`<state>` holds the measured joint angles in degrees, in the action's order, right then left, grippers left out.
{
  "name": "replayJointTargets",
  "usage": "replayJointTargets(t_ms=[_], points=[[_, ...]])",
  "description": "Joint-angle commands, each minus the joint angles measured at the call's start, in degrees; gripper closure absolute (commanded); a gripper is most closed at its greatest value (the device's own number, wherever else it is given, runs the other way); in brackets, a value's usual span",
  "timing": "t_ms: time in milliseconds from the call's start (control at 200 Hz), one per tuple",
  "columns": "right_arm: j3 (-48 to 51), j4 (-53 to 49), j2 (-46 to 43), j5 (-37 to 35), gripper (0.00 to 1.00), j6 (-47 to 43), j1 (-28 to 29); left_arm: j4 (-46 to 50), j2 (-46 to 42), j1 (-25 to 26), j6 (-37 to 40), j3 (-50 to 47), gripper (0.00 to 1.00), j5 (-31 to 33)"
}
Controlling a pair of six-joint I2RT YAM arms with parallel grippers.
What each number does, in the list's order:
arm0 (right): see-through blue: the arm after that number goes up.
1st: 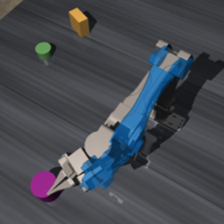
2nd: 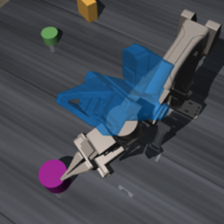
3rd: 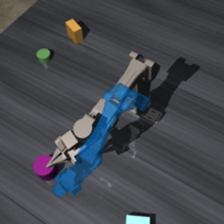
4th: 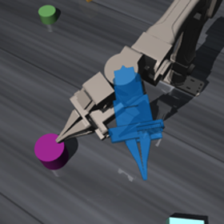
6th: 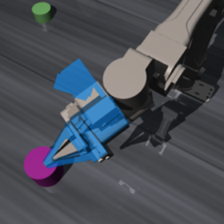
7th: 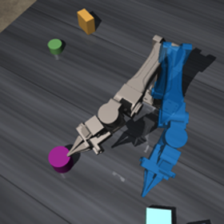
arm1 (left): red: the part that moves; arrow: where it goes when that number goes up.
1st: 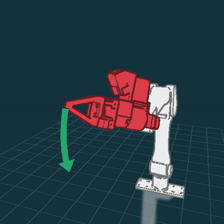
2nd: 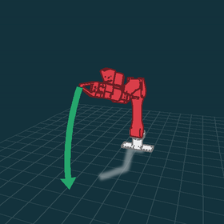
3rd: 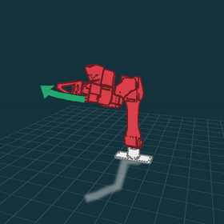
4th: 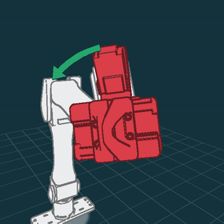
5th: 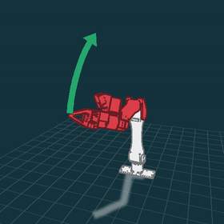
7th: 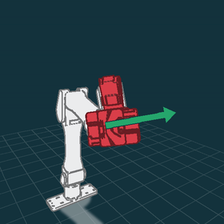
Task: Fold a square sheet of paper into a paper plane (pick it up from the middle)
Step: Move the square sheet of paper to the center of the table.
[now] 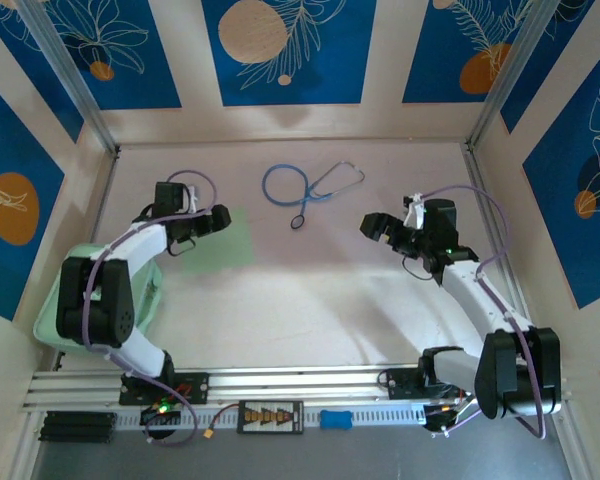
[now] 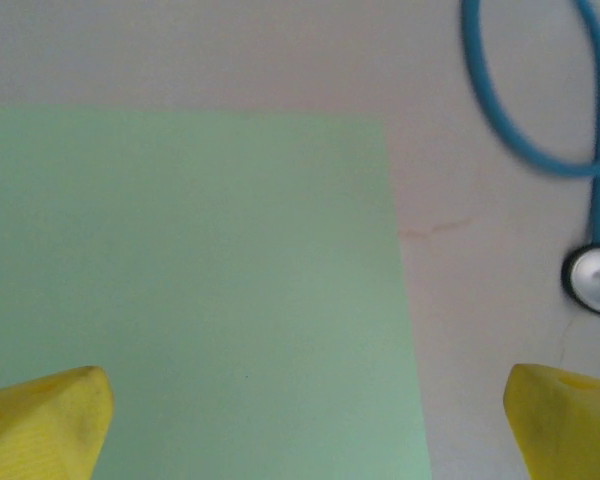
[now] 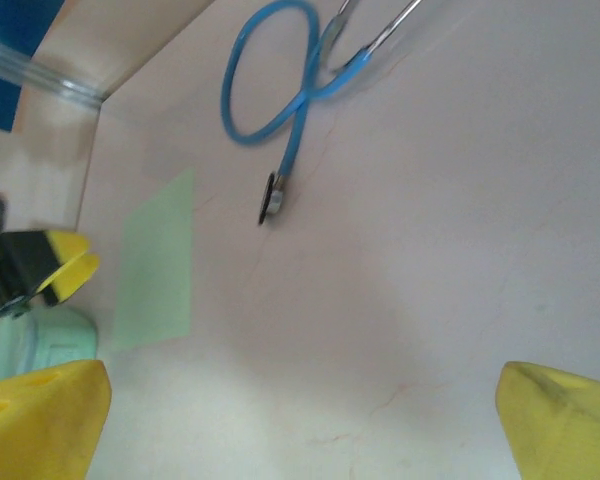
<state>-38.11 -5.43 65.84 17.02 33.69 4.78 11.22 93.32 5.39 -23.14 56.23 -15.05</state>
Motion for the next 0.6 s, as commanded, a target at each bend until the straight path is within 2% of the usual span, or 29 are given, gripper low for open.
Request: replayJointTargets(t_ms=[0,360,595], points=[[2.01,-1.63,-2.23,3.64,0.01,2.98,1.32,6.46,3.43,1.61,-1.91,4.68,0.0,-3.6],[1.39,-2.11,-0.4,2.48,0.01,4.82,5.71,8.33,12.52,3.99,-3.59,9.16,0.0,-1.87],[2.24,-4.08,-0.37,1.15,0.01,5.22,8.09,7.65,13.62,5.18,-5.4,6.81,0.0,-2.72]])
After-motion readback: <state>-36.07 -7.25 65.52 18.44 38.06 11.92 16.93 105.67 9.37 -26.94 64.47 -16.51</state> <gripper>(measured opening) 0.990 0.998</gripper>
